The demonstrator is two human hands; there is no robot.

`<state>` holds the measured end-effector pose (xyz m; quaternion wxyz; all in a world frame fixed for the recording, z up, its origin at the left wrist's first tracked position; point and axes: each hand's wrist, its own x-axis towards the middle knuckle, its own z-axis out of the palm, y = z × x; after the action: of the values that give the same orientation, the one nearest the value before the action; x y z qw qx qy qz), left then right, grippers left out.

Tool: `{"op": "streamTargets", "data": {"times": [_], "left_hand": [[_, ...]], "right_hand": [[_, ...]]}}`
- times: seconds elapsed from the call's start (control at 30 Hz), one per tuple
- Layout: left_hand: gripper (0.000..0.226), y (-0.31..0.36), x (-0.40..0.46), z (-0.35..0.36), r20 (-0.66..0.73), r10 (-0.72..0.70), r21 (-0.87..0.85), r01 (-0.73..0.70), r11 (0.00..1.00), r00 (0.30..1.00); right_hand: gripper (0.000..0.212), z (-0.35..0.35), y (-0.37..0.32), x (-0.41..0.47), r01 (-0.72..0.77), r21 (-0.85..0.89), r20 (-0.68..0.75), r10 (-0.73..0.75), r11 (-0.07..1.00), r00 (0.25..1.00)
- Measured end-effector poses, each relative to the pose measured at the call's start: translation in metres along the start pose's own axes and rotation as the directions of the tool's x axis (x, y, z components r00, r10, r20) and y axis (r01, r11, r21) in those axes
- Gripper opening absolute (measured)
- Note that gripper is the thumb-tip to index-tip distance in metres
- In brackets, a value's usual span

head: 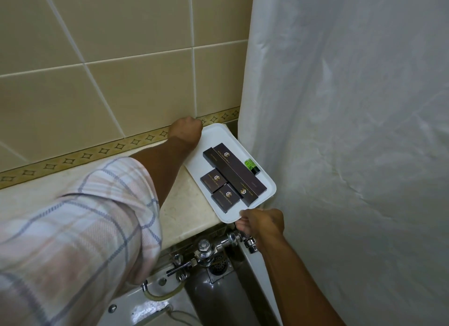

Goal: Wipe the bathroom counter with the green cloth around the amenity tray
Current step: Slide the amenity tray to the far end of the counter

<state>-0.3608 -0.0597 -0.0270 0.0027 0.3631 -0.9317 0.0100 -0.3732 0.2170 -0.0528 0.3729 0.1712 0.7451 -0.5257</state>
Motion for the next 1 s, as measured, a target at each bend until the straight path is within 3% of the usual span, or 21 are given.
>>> {"op": "streamTargets", "data": {"times": [0.17,0.23,0.3,0.37,0.5,0.67,0.8,1.0], "left_hand": [[0.032,-0.003,-0.006,0.003,0.018,0.013,-0.002,-0.013,1.000,1.000],[0.032,-0.008,-0.018,0.000,0.044,0.013,-0.027,-0.012,1.000,0.999],[0.030,-0.022,-0.036,-0.002,0.025,0.024,-0.071,-0.022,0.997,0.999],[0.037,-0.039,-0.061,-0.006,0.004,0.000,-0.123,0.000,0.992,1.000],[0.060,-0.094,-0.129,-0.023,-0.028,-0.115,-0.076,0.112,0.991,0.993],[0.076,-0.182,-0.245,-0.061,-0.044,-0.349,-0.063,0.346,0.936,0.936],[0.072,-0.234,-0.342,-0.089,-0.056,-0.523,-0.078,0.518,0.852,0.851],[0.066,-0.289,-0.516,-0.099,0.008,-0.803,-0.181,0.791,0.585,0.596]], "right_hand": [[0.012,-0.005,-0.003,-0.005,-0.026,-0.018,0.056,0.027,1.000,0.998],[0.021,-0.010,-0.005,-0.008,0.076,-0.207,-0.032,-0.084,0.975,0.996],[0.043,-0.011,-0.008,-0.014,0.267,-0.418,-0.110,-0.340,0.868,0.934],[0.061,-0.004,-0.015,-0.023,0.405,-0.575,-0.080,-0.542,0.711,0.837],[0.071,0.045,-0.035,-0.057,0.616,-0.660,0.199,-0.692,0.429,0.694],[0.079,0.133,-0.034,-0.127,0.781,-0.621,0.563,-0.651,0.072,0.508],[0.074,0.193,-0.004,-0.193,0.858,-0.505,0.746,-0.550,-0.099,0.376],[0.069,0.260,0.100,-0.300,0.937,-0.264,0.926,-0.333,-0.230,0.179]]}}
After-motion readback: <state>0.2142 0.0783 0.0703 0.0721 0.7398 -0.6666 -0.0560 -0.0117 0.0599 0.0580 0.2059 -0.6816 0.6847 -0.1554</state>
